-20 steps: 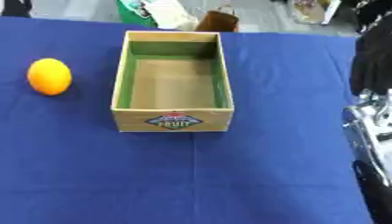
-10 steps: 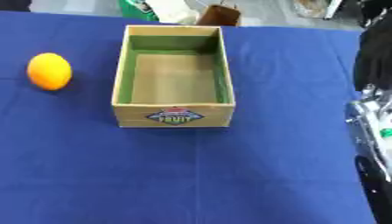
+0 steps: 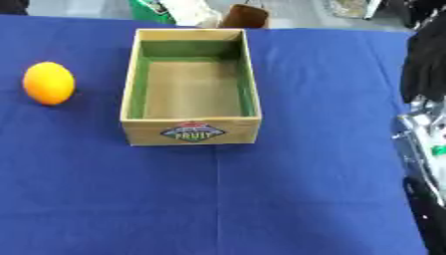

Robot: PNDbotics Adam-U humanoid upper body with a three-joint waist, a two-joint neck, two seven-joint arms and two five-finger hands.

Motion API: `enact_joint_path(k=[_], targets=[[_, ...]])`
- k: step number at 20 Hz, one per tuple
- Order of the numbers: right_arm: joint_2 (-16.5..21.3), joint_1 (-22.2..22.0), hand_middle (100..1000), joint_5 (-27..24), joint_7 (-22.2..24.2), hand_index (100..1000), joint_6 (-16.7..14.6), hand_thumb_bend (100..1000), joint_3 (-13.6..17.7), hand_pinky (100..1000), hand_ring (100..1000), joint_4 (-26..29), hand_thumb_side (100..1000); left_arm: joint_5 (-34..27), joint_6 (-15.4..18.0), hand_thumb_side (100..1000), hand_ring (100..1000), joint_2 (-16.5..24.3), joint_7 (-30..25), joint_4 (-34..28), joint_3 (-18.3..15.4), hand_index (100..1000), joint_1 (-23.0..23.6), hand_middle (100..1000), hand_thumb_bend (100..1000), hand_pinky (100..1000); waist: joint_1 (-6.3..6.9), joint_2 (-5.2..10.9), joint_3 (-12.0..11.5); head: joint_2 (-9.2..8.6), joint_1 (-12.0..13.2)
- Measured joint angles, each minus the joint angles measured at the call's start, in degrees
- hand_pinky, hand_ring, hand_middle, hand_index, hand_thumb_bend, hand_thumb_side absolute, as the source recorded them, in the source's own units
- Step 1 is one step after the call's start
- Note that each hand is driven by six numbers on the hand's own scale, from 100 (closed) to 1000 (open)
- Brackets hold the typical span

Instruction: Pick up objects on the table and place them in the box.

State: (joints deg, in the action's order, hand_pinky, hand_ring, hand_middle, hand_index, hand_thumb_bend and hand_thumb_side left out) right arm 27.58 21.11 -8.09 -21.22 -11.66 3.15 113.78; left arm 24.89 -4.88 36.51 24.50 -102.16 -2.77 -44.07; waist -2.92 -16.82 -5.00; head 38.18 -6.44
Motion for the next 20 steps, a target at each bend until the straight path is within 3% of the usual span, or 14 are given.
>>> enact_joint_path(k=[2,5,6,7,9,12,16,19,20], targets=[[0.0,0.0,738,0.0,0.1,846,0.0,100,0.0,775,763,0.0,1000,3.3,-1.7,640,676,1.0,-2.6,3.3,0.8,809,-1.2,709,161,637,0.00,0.01,0.1,0.00,-0.2],[0.1,0.0,738,0.0,0.3,845,0.0,100,-0.1,775,763,0.0,1000,8.0,-3.5,705,699,2.1,-8.9,9.4,1.9,818,-3.6,732,193,653,0.01,0.04,0.2,0.00,-0.2],[0.1,0.0,738,0.0,0.4,846,0.0,100,-0.2,775,763,0.0,1000,9.6,-3.7,773,708,2.4,-11.3,11.7,2.2,827,-4.5,742,240,659,0.01,0.05,0.3,0.00,-0.2],[0.1,0.0,738,0.0,0.5,845,0.0,100,-0.3,775,763,0.0,1000,11.3,-3.7,901,720,2.6,-13.8,14.1,2.7,844,-5.4,755,353,666,0.01,0.10,0.3,0.00,-0.2],[0.1,0.0,738,0.0,0.6,845,0.1,100,-0.4,775,763,0.0,1000,15.2,-3.1,998,726,2.9,-19.2,19.4,3.6,870,-7.1,765,449,665,0.02,0.23,0.3,0.00,-0.2],[0.4,0.0,738,0.0,0.8,845,0.2,100,-0.6,775,763,0.0,1000,21.3,-0.6,1000,738,2.9,-28.8,27.0,5.7,931,-9.2,791,603,661,0.02,0.26,0.5,-0.04,-0.3],[0.4,0.0,738,0.0,1.1,845,0.3,100,-0.7,775,763,0.0,1000,31.2,3.0,1000,740,2.9,-39.1,34.9,7.8,963,-11.4,803,741,652,0.02,0.28,0.7,-0.33,-0.3],[0.4,0.0,738,0.0,1.3,845,0.3,100,-1.0,775,763,0.0,1000,37.9,5.2,1000,757,2.6,-43.6,39.6,8.4,991,-12.6,826,764,665,0.00,0.31,0.7,-0.61,-0.3],[0.4,0.0,738,0.0,1.4,845,0.4,100,-1.1,775,763,0.0,1000,39.3,6.0,974,772,2.4,-44.9,40.9,8.5,997,-12.8,871,745,673,0.00,0.34,0.7,-0.74,-0.3]])
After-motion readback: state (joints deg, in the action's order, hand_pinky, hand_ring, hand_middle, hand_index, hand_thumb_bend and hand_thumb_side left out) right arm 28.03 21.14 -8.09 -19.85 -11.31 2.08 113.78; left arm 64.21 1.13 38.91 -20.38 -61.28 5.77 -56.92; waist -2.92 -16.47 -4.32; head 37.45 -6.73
